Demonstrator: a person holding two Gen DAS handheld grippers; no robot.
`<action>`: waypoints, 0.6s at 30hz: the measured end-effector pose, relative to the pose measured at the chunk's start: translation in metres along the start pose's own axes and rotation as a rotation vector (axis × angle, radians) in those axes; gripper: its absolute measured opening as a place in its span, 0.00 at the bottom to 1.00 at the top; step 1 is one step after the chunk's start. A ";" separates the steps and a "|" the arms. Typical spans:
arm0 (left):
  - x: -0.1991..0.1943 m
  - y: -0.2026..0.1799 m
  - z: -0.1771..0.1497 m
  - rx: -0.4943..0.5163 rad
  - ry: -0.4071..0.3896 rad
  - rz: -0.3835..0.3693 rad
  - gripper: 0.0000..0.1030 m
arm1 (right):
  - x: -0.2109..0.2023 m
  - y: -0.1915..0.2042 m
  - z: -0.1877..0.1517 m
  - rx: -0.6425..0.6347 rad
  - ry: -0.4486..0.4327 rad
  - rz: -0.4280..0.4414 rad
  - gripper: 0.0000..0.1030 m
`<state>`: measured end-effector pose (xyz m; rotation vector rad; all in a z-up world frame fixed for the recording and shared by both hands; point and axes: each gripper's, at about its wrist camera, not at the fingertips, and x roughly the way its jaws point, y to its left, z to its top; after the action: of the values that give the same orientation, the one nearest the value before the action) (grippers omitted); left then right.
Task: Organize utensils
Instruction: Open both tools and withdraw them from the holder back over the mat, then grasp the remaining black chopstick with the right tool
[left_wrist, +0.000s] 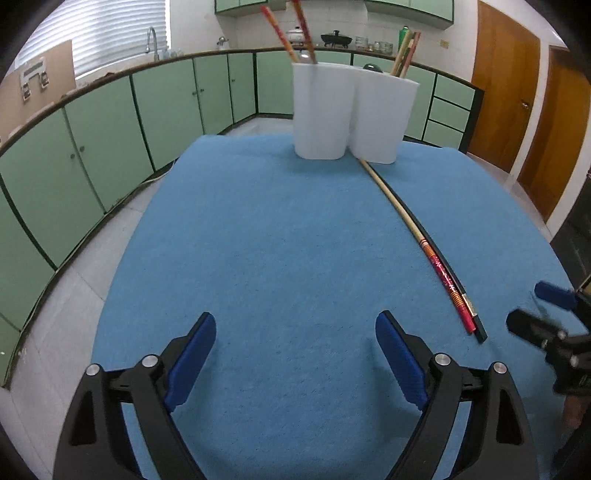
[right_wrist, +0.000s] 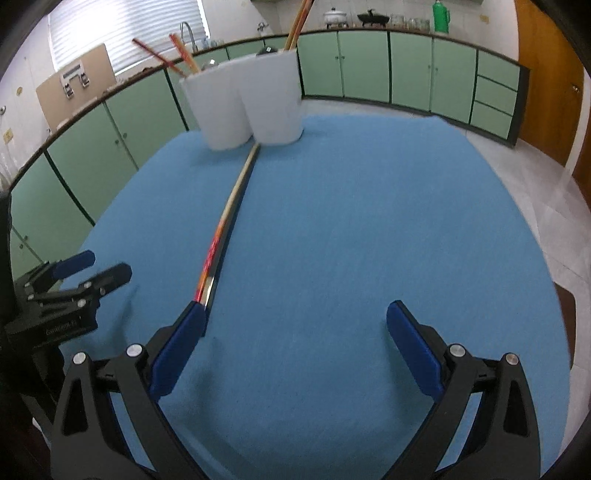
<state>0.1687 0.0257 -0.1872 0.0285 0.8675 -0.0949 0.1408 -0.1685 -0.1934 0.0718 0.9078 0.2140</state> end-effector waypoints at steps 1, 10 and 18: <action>-0.001 0.002 0.000 -0.003 -0.001 0.001 0.85 | 0.001 0.001 -0.003 -0.002 0.008 0.001 0.93; -0.002 0.006 -0.001 -0.011 -0.004 0.022 0.86 | -0.003 0.028 -0.010 -0.069 0.013 0.020 0.81; -0.003 0.014 -0.002 -0.050 -0.004 0.015 0.86 | 0.001 0.043 -0.011 -0.102 0.020 0.012 0.64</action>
<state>0.1665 0.0400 -0.1866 -0.0115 0.8653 -0.0592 0.1258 -0.1263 -0.1940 -0.0199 0.9153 0.2720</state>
